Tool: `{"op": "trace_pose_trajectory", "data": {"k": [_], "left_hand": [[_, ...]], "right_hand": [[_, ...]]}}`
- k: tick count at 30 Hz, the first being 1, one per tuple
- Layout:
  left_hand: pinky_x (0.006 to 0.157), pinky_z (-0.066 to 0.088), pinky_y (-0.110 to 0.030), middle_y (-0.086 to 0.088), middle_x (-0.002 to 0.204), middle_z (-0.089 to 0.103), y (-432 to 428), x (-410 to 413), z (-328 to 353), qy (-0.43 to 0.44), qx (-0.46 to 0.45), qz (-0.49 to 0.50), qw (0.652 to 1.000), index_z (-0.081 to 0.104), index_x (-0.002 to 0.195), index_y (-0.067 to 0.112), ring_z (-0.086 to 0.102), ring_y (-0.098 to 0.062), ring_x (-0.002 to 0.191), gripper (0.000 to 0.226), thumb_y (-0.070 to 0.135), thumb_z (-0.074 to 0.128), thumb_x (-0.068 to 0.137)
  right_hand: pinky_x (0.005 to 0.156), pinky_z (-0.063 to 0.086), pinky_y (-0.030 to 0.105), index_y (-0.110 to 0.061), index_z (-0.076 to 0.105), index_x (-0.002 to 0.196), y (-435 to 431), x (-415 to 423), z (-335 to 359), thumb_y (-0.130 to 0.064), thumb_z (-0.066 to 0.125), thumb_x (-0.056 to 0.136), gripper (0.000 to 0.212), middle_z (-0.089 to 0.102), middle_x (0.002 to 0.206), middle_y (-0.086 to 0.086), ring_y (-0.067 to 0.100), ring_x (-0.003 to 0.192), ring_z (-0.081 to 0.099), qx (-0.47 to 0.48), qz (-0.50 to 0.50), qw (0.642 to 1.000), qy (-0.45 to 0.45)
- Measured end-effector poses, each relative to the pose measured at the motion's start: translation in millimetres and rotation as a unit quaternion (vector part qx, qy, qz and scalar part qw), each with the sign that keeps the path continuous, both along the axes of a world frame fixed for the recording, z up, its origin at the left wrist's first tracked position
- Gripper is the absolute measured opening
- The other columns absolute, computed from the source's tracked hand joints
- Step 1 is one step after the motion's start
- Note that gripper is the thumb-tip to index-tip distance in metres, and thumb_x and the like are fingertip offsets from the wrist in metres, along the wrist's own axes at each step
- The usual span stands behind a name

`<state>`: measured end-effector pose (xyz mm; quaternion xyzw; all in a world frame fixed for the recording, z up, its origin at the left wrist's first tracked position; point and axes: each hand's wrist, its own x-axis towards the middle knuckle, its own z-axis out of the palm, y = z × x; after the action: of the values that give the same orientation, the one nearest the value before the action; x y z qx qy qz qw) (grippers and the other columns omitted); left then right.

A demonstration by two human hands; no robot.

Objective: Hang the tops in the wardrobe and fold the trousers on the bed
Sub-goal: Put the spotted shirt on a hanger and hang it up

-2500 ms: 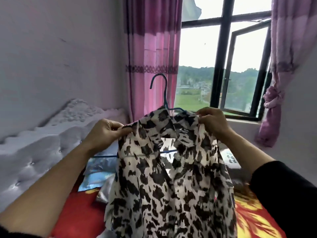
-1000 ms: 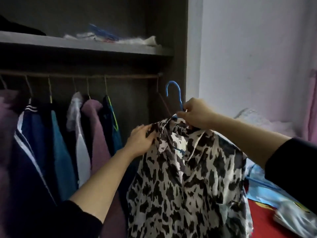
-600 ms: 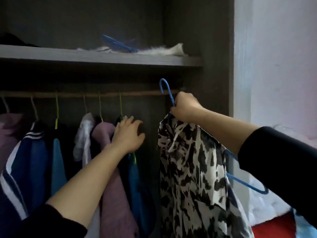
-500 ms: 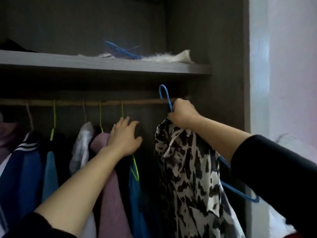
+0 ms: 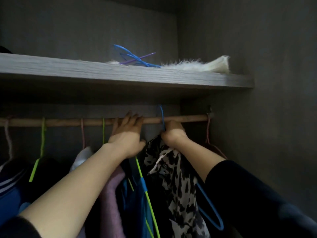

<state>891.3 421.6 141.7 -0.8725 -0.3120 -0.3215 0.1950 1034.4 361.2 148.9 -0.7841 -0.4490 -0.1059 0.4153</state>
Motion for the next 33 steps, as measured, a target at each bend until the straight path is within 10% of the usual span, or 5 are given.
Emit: {"op": "trace_pose_trajectory", "data": {"k": [15, 24, 33], "left_hand": [[0.118, 0.002, -0.040, -0.009, 0.144, 0.040, -5.9, 20.2, 3.3, -0.009, 0.098, 0.056, 0.994, 0.031, 0.143, 0.007, 0.025, -0.025, 0.139, 0.060, 0.031, 0.049, 0.091], [0.111, 0.023, -0.036, -0.014, 0.124, 0.055, -18.5, 34.9, 1.1, -0.060, 0.080, 0.046, 0.994, 0.049, 0.125, 0.005, 0.048, -0.030, 0.117, 0.040, 0.030, 0.040, 0.096], [0.111, 0.025, -0.036, -0.013, 0.123, 0.054, -13.8, 39.0, 0.6, -0.075, 0.063, 0.052, 0.994, 0.048, 0.124, 0.006, 0.048, -0.028, 0.117, 0.042, 0.034, 0.045, 0.092]], "right_hand": [[0.058, 0.040, 0.024, -0.019, 0.059, 0.074, 3.8, 12.0, -26.6, -0.042, 0.052, 0.094, 0.031, 0.062, 0.076, 0.002, 0.017, 0.069, 0.060, -0.042, 0.050, 0.998, -0.013], [0.072, 0.043, 0.033, -0.011, 0.058, 0.116, -72.1, 49.0, -19.9, -0.028, 0.058, 0.092, 0.029, 0.059, 0.118, 0.012, 0.030, 0.106, 0.058, -0.088, -0.242, 0.950, -0.178], [0.056, 0.041, 0.024, -0.006, 0.059, 0.109, -62.6, 72.8, -23.9, -0.021, 0.055, 0.095, 0.022, 0.060, 0.099, 0.006, 0.016, 0.071, 0.055, 0.049, -0.126, 0.974, 0.183]]}}
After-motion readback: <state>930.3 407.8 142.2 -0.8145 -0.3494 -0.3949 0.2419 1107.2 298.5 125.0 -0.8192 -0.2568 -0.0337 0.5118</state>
